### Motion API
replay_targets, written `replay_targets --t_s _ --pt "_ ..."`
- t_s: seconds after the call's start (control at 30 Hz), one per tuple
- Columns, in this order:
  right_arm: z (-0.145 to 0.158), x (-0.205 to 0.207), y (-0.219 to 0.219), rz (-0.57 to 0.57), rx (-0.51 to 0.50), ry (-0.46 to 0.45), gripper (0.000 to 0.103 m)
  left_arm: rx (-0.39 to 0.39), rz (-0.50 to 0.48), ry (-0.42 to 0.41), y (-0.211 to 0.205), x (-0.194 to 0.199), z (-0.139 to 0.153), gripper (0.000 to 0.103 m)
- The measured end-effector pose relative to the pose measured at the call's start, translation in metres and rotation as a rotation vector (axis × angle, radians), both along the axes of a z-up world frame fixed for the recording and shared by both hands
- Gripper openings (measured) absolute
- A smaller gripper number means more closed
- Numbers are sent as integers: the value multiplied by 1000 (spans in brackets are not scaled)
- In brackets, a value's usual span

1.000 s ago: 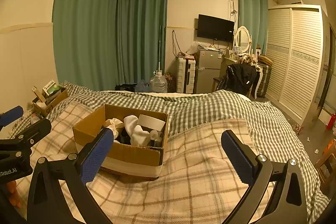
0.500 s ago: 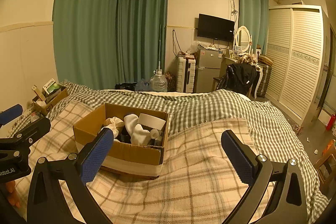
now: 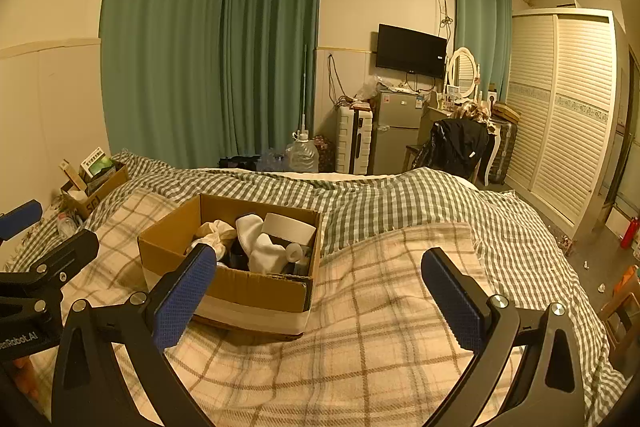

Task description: Organize objects

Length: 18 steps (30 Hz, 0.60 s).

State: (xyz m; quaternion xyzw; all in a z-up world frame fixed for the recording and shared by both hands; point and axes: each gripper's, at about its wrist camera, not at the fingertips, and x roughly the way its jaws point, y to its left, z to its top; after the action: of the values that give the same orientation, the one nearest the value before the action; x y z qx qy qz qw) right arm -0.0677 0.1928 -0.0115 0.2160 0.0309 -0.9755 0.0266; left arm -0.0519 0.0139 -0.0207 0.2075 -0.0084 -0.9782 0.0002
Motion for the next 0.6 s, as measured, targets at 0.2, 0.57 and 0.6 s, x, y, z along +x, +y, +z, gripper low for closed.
replay_targets --t_s 0.2,0.57,0.6 --pt "-1 -1 -1 -5 13 -3 103 3 14 4 -3 0 2 103" --pt "-2 -1 -2 -8 12 -4 103 -5 13 10 -2 3 4 103" --pt "-2 -1 -2 -10 11 -3 103 -8 13 10 -2 3 4 103"
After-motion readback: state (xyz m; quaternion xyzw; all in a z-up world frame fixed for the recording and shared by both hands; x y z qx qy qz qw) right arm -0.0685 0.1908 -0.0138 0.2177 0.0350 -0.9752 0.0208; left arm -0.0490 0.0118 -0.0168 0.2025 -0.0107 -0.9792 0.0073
